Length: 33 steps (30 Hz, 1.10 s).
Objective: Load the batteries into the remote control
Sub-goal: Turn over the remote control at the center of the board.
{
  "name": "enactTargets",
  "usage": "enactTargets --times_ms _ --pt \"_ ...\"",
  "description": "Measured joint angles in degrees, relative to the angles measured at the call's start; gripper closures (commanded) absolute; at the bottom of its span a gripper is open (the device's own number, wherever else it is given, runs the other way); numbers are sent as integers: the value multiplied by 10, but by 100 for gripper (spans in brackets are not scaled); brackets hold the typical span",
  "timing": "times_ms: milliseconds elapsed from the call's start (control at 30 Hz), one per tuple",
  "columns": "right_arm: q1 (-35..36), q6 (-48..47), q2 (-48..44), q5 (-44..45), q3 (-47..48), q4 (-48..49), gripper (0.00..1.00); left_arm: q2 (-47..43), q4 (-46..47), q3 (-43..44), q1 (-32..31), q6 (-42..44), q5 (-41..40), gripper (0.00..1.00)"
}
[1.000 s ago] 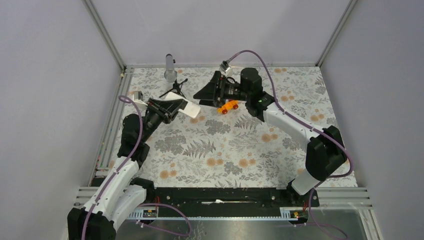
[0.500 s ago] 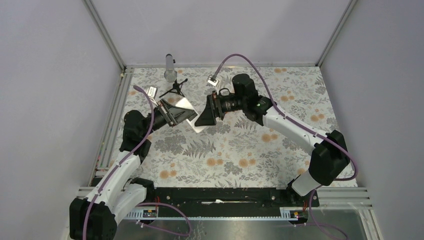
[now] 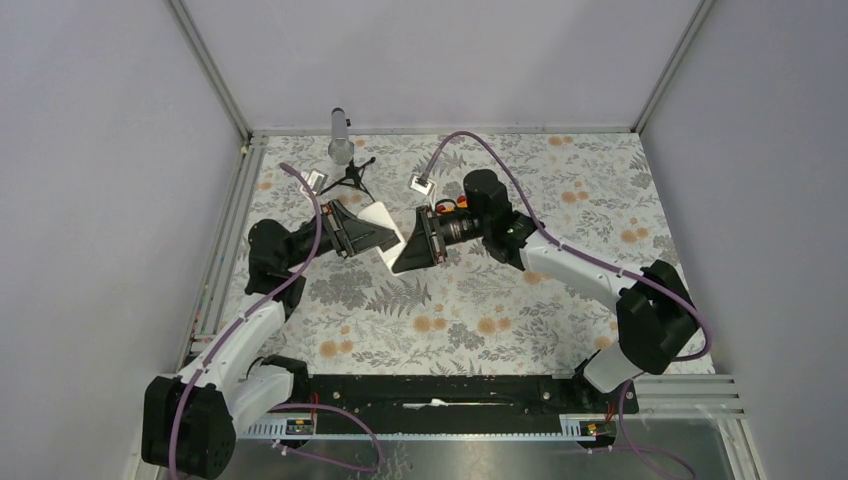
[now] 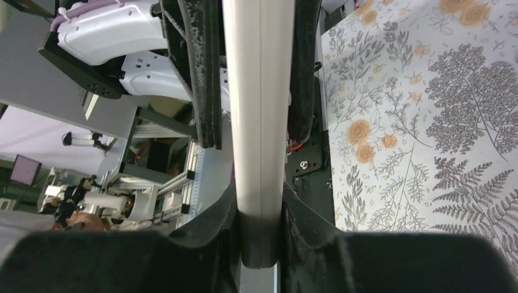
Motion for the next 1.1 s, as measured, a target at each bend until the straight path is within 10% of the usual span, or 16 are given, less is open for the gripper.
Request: enactTargets --times_ms 167,567,1100 --pt "1 20 -12 42 -32 40 98 -27 -31 -3 0 24 -8 2" --pt "-8 -66 -78 469 -53 -219 96 -233 -451 2 4 237 -323 1" --pt "-3 -121 154 883 5 -498 100 -313 -669 64 4 329 -487 1"
